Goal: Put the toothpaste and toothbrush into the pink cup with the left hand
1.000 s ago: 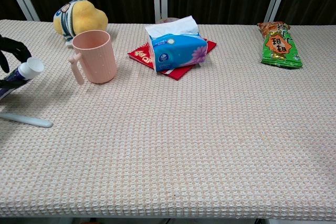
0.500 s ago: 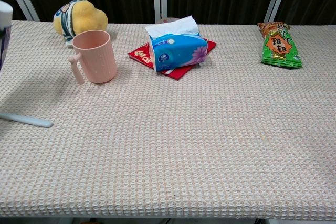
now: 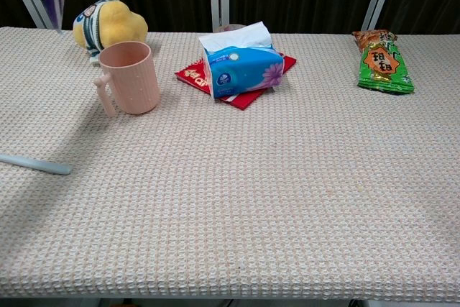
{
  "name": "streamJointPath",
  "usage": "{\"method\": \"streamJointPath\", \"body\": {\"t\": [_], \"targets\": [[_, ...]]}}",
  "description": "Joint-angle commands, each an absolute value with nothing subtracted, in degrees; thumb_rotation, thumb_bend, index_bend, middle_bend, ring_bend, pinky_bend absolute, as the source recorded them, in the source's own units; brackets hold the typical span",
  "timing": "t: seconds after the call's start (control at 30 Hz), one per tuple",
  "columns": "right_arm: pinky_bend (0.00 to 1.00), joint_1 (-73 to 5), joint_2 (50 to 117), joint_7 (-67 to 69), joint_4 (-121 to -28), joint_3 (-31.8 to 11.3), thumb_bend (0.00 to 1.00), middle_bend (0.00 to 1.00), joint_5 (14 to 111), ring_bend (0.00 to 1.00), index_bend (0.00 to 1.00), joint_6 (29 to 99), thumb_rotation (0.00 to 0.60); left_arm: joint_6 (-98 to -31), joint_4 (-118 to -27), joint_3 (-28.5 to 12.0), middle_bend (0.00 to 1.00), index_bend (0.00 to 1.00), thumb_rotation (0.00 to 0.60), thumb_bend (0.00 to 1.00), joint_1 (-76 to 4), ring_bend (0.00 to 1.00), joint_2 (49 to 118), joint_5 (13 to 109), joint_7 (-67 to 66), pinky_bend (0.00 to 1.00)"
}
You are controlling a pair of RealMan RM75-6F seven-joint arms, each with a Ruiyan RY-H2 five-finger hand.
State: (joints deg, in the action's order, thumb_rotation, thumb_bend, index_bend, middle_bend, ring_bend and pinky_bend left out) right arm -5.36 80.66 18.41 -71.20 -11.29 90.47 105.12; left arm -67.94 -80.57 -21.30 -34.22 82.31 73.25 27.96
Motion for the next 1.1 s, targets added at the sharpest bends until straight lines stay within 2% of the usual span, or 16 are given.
{"method": "streamJointPath", "body": {"t": [0.03, 0.33, 0.5, 1.1], "targets": [[0.00, -5.19, 80.44, 18.51, -71.35, -11.46, 0.42, 0.00, 90.20, 0.00, 0.00, 105.19, 0.600, -65.86, -79.07, -23.89, 0.61, 0.66, 0.600, 0.31, -37.06, 0.36, 86.81, 69.26, 28.27, 0.48], [0.00, -4.97, 80.46, 19.28, -70.87, -11.55, 0.42, 0.00, 89.42, 0.00, 0.00, 104.50, 0.600, -66.56, -74.84, -25.66, 0.61, 0.66, 0.600, 0.31, -38.83, 0.37, 94.80, 66.52, 32.80, 0.47], [0.00, -5.04, 80.77, 19.48, -70.25, -11.60, 0.42, 0.00, 89.11, 0.00, 0.00, 104.05, 0.600, -66.38, -72.83, -26.27, 0.61, 0.66, 0.600, 0.31, -39.36, 0.37, 96.56, 66.22, 34.46, 0.46], [0.00, -5.33, 81.31, 19.34, -69.47, -11.59, 0.42, 0.00, 88.63, 0.00, 0.00, 102.81, 0.600, -65.56, -67.94, -24.21, 0.62, 0.66, 0.600, 0.31, -38.66, 0.37, 100.10, 67.08, 36.32, 0.45]]}}
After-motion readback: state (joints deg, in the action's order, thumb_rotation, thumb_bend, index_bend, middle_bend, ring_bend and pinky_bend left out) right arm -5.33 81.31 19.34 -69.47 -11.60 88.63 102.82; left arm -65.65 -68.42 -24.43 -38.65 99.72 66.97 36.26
